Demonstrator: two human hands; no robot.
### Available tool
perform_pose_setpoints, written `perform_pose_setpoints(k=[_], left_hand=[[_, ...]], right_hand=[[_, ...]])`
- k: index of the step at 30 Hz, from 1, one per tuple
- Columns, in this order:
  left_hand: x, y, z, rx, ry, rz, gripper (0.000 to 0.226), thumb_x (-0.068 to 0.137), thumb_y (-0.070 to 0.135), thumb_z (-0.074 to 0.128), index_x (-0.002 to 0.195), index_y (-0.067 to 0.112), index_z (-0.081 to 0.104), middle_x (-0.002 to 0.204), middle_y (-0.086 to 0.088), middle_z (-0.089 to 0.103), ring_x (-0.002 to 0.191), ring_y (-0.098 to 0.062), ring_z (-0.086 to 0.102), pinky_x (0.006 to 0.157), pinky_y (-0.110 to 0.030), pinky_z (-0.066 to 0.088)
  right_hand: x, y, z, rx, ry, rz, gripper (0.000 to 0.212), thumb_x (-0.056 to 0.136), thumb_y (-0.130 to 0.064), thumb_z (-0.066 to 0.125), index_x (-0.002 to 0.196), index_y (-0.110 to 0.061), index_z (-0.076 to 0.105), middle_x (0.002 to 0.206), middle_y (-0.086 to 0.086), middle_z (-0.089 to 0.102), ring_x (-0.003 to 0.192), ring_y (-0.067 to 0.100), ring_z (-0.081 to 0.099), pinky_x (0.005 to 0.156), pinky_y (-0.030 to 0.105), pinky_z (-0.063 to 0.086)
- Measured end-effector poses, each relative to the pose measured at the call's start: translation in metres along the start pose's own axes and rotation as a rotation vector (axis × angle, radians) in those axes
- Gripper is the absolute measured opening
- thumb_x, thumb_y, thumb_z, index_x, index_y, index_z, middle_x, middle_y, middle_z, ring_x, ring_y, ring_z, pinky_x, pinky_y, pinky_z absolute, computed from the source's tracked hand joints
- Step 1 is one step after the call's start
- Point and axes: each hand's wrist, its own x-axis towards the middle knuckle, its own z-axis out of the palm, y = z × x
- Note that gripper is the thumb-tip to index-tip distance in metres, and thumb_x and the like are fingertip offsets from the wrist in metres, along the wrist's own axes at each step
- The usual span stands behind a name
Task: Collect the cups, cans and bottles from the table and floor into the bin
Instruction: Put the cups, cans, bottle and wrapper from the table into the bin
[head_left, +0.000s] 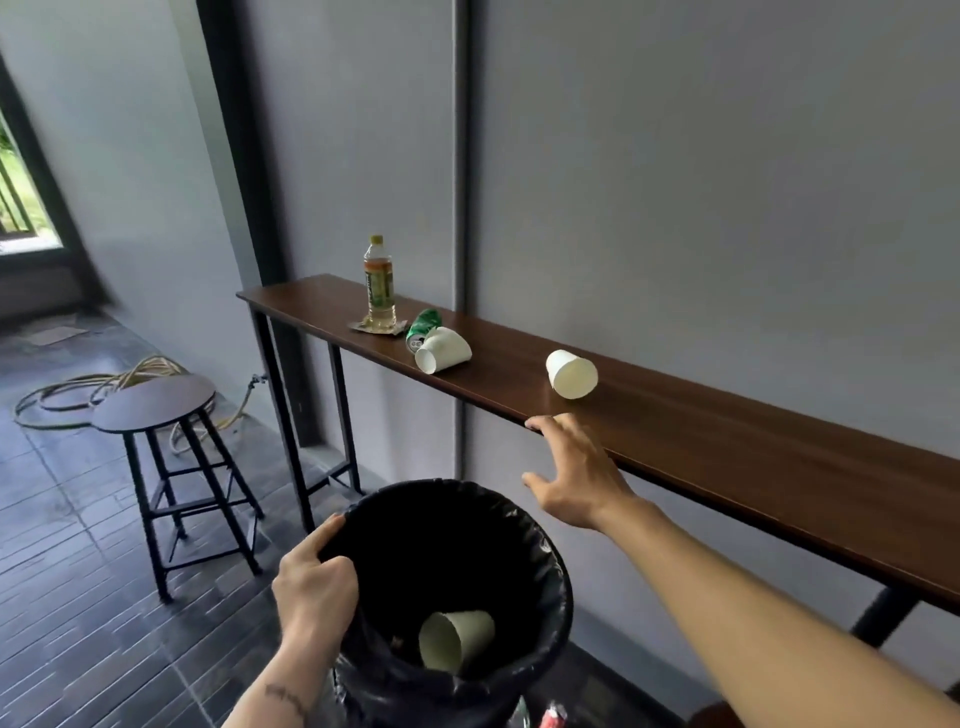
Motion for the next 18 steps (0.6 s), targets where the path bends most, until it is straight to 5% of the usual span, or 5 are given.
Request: perform_pose_setpoints(k=[7,13,18], left_hand=[[0.035,0.006,0.016,-0.032,-0.019,-0.069,0.064,0.072,-0.002,0.046,0.119,0.032,0.074,0.106,-0.001,0.075,0.080,-0.018,0.068,0.067,-0.032,0.054],[0.085,0.019,0.048,-0.029,-0.007,-0.036,0.069,0.072,-0.010,0.044,0.120,0.028,0.074,0.091,0.001,0.076,0.061,-0.024,0.064,0.035,-0.018,0.045],[0.120,0.024,0.071,-0.011,0.017,-0.044,0.070,0.071,-0.010,0.043,0.121,0.027,0.074,0.085,0.008,0.073,0.060,-0.025,0.062,0.034,-0.020,0.043]], right_hand=[[0.080,0.030,-0.021,-0.147,0.123,0.210,0.059,0.079,-0.042,0.064,0.132,-0.027,0.042,0.137,0.005,0.041,0.121,0.032,0.042,0.099,0.043,0.042],[0.156,0.062,-0.020,-0.206,0.150,0.328,0.067,0.078,-0.051,0.063,0.138,-0.031,0.039,0.136,0.007,0.038,0.126,0.034,0.041,0.100,0.049,0.043],[0.191,0.090,0.004,-0.170,0.145,0.415,0.070,0.078,-0.053,0.065,0.138,-0.034,0.033,0.136,0.007,0.033,0.128,0.035,0.039,0.098,0.051,0.044]])
